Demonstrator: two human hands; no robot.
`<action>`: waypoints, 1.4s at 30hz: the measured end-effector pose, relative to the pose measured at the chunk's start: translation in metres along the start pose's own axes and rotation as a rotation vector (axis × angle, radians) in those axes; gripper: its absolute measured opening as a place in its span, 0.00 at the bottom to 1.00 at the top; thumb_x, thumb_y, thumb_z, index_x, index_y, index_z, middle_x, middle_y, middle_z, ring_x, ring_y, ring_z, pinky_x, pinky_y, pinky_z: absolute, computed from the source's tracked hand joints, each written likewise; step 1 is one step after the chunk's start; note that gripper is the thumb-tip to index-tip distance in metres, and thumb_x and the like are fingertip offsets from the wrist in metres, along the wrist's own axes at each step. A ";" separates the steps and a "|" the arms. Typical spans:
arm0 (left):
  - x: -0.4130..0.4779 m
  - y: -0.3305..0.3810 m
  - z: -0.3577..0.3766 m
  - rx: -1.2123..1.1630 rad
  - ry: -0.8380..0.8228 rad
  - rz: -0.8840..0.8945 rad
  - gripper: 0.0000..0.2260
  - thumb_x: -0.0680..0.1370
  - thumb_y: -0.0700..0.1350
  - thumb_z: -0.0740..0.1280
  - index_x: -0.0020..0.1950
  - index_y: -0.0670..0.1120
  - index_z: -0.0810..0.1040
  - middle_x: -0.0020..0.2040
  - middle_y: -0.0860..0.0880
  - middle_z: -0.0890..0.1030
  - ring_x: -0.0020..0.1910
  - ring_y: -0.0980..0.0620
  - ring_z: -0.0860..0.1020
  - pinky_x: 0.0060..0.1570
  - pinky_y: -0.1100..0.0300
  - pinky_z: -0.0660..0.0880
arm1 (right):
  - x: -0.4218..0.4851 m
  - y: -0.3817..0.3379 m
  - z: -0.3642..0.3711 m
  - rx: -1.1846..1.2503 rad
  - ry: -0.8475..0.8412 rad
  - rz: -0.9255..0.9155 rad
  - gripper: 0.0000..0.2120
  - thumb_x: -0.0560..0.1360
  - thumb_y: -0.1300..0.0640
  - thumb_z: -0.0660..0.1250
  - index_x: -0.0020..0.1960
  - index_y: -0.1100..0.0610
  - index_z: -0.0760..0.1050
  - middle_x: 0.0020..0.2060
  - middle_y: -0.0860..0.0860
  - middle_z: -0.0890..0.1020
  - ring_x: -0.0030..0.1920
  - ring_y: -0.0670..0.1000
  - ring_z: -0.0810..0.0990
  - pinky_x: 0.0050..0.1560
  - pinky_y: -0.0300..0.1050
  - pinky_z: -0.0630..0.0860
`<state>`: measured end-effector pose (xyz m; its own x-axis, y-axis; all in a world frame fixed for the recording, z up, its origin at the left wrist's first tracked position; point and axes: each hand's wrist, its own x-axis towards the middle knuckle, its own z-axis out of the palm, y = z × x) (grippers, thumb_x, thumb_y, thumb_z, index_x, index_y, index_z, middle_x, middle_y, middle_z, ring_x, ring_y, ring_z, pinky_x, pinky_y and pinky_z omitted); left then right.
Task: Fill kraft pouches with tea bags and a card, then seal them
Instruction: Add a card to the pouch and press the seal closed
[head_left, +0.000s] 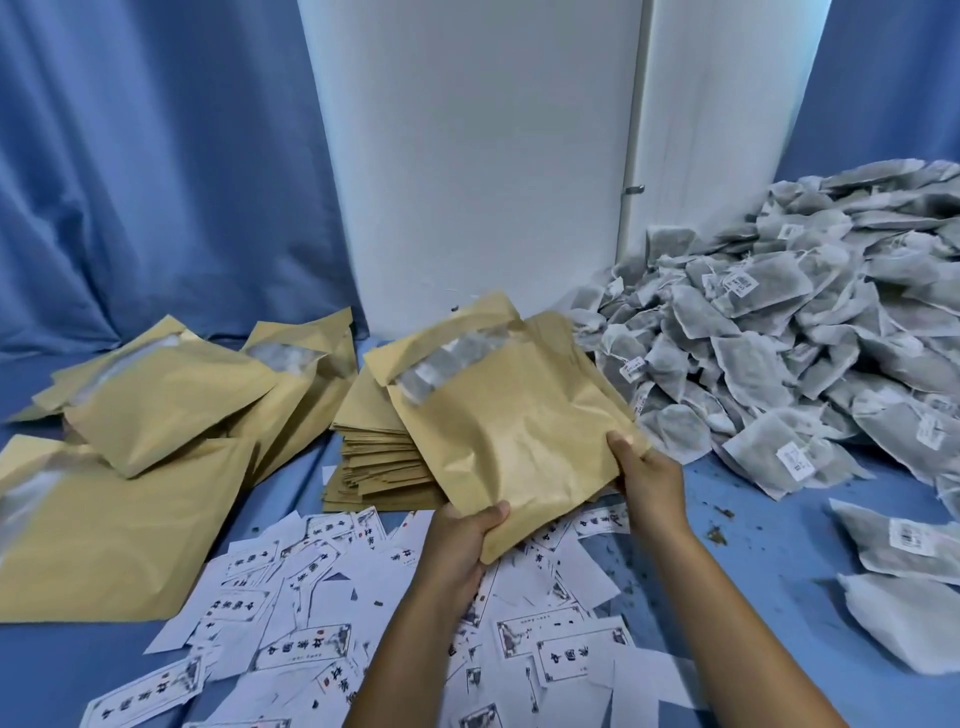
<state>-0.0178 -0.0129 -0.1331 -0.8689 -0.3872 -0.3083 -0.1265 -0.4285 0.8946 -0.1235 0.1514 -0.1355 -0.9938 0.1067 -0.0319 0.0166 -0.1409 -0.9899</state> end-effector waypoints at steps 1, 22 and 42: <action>0.002 -0.001 -0.001 -0.001 0.014 0.012 0.11 0.74 0.33 0.69 0.55 0.40 0.75 0.50 0.42 0.82 0.44 0.47 0.81 0.36 0.58 0.77 | 0.000 0.001 -0.003 0.095 -0.076 0.062 0.09 0.74 0.56 0.71 0.39 0.61 0.78 0.32 0.55 0.82 0.32 0.54 0.79 0.38 0.47 0.77; 0.009 -0.013 -0.008 0.127 0.031 0.141 0.07 0.75 0.37 0.70 0.53 0.42 0.78 0.42 0.45 0.84 0.36 0.47 0.82 0.34 0.57 0.77 | -0.015 0.005 0.005 0.294 -0.150 0.028 0.02 0.74 0.61 0.69 0.45 0.61 0.80 0.40 0.54 0.85 0.40 0.51 0.83 0.43 0.42 0.79; 0.011 -0.022 -0.003 0.150 0.076 0.213 0.07 0.75 0.37 0.70 0.52 0.45 0.80 0.45 0.47 0.85 0.46 0.46 0.83 0.50 0.51 0.78 | -0.025 0.019 0.019 0.112 -0.287 0.098 0.15 0.69 0.58 0.75 0.41 0.71 0.77 0.42 0.64 0.83 0.42 0.64 0.81 0.54 0.57 0.77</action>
<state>-0.0229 -0.0104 -0.1575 -0.8460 -0.5181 -0.1257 -0.0186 -0.2071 0.9781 -0.1004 0.1272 -0.1514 -0.9788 -0.1927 -0.0698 0.1169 -0.2455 -0.9623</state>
